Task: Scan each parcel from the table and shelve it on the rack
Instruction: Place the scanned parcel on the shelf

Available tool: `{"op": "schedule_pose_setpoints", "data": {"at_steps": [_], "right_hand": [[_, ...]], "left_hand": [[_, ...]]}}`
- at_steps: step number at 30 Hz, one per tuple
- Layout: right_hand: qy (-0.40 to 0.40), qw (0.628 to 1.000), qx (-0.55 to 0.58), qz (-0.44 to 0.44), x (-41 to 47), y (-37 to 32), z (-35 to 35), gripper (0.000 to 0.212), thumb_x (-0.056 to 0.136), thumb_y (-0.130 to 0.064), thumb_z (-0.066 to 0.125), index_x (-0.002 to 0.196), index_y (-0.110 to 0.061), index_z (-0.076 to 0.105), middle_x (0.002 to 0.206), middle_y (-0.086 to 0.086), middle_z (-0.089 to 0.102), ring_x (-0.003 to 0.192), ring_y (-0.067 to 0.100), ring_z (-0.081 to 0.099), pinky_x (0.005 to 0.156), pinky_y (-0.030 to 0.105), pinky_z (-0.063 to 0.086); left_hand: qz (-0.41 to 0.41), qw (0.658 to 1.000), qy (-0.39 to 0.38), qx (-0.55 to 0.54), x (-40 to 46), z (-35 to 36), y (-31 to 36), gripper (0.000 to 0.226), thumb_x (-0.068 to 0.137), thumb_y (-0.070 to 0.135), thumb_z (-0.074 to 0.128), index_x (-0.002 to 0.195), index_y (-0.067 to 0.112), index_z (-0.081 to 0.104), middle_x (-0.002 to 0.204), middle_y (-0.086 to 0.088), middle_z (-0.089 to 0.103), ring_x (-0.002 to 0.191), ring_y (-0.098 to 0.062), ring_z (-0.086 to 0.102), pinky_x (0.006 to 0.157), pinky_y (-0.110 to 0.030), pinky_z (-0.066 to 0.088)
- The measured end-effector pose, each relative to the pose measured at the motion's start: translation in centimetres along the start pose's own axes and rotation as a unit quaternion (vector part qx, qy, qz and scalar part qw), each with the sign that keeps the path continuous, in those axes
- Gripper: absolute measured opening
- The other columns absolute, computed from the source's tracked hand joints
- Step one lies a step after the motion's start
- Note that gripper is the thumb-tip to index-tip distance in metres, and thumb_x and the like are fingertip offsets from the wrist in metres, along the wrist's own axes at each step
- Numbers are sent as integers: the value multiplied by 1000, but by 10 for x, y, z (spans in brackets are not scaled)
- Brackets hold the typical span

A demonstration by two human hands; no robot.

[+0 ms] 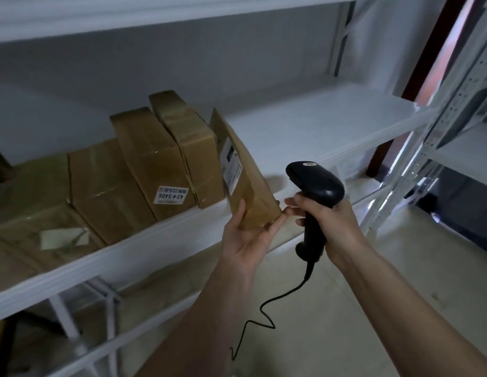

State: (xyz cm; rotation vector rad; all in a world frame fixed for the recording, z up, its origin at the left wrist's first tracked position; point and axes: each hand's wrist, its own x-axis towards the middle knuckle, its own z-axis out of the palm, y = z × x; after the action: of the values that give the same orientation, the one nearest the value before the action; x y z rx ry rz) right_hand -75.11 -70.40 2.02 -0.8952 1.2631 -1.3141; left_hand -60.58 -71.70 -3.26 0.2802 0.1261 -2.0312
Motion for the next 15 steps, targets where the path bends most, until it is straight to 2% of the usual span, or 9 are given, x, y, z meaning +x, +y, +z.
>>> {"op": "schedule_pose_setpoints", "data": {"at_steps": [2,4,6,8,12,15], "right_hand": [[-12,1000,-1,7,8,1,0,7,83,-3,68,85,-10,69,87,13,75,77,22,71,68,29,52],[-18,1000,1,18,15,4,0,5,84,-3,68,85,-8,70,83,13,75,72,19,70,65,27,52],[-22,999,2,27,20,6,0,8,83,-4,69,91,-5,71,83,14,75,71,19,69,65,27,53],[-28,999,-1,34,24,6,0,12,83,-6,70,95,-4,71,85,15,74,71,19,69,67,27,54],[-52,998,-12,41,27,3,1,4,83,-7,70,85,-11,71,82,12,75,67,16,67,67,27,53],[-65,997,-22,48,29,4,1,4,83,-7,71,87,-9,71,81,14,74,65,14,66,64,25,52]], "left_hand": [[-3,1000,3,-28,9,0,2,76,83,8,72,146,-4,31,147,-38,29,136,-58,25,107,-71,25],[17,998,10,-53,18,1,1,66,85,9,70,140,-7,39,142,-40,35,135,-56,30,110,-66,27],[43,996,29,-70,29,2,2,52,87,16,67,124,-16,50,131,-44,44,131,-55,36,114,-58,28],[53,996,35,-64,37,4,4,51,90,22,65,114,-21,51,120,-48,46,128,-56,37,115,-56,27],[84,993,29,-75,50,9,11,63,89,24,66,134,-12,40,122,-43,47,121,-56,42,108,-58,34],[122,990,26,-71,56,14,15,50,94,25,61,127,-8,45,116,-37,53,105,-56,49,97,-61,38]]}}
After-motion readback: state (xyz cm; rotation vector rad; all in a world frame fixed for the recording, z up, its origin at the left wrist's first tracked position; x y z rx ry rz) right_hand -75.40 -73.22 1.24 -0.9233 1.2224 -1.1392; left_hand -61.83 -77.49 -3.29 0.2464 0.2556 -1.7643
